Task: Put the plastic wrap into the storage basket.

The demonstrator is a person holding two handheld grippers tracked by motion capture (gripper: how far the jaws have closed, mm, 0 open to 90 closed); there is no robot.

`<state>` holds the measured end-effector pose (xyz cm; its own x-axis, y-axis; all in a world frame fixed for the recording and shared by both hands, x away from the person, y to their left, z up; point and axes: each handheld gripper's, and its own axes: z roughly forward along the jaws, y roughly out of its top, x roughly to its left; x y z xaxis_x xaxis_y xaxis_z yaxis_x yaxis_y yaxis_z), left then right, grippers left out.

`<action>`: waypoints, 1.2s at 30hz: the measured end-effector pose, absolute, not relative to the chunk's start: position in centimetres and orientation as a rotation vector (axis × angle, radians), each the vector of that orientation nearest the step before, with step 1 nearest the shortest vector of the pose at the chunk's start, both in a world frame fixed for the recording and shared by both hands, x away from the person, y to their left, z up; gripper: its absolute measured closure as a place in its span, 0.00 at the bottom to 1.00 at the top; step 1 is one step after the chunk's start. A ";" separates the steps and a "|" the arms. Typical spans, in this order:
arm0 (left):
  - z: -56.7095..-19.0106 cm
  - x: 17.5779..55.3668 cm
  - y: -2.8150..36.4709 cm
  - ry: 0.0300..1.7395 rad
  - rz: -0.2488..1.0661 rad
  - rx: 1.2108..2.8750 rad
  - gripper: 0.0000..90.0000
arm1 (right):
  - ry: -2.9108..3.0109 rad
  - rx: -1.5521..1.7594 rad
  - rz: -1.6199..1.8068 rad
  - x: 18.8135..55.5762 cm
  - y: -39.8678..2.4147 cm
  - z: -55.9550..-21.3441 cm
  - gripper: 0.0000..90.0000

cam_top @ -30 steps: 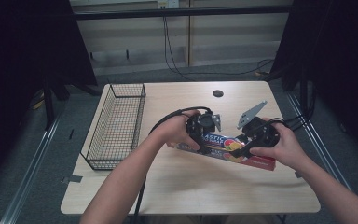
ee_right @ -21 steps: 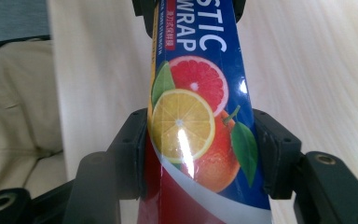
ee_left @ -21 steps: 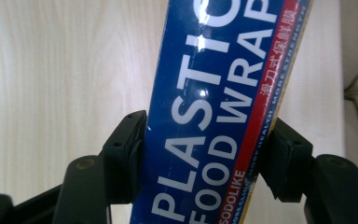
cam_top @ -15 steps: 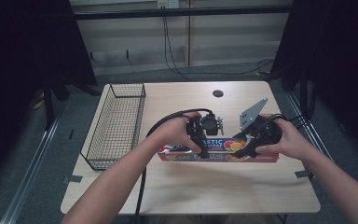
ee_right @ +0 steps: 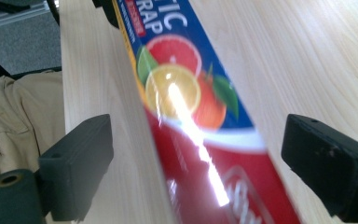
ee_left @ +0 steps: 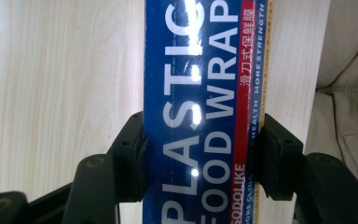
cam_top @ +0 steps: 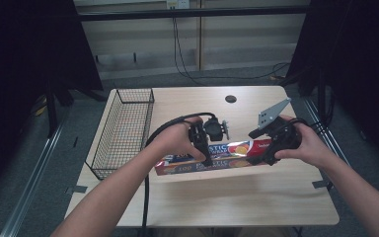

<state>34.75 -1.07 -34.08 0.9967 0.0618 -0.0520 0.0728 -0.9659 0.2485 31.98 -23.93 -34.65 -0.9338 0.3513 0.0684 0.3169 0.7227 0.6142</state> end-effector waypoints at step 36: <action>-34.0 39.3 6.1 0.762 0.019 2.792 0.49 | 2.736 0.783 0.967 31.4 -26.8 -37.1 0.00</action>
<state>39.30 6.13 -34.04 0.8633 0.5021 -0.0518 0.4988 -0.8329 0.2395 31.38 -26.77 -37.14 -0.8558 0.5155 0.0435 0.4284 0.6591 0.6181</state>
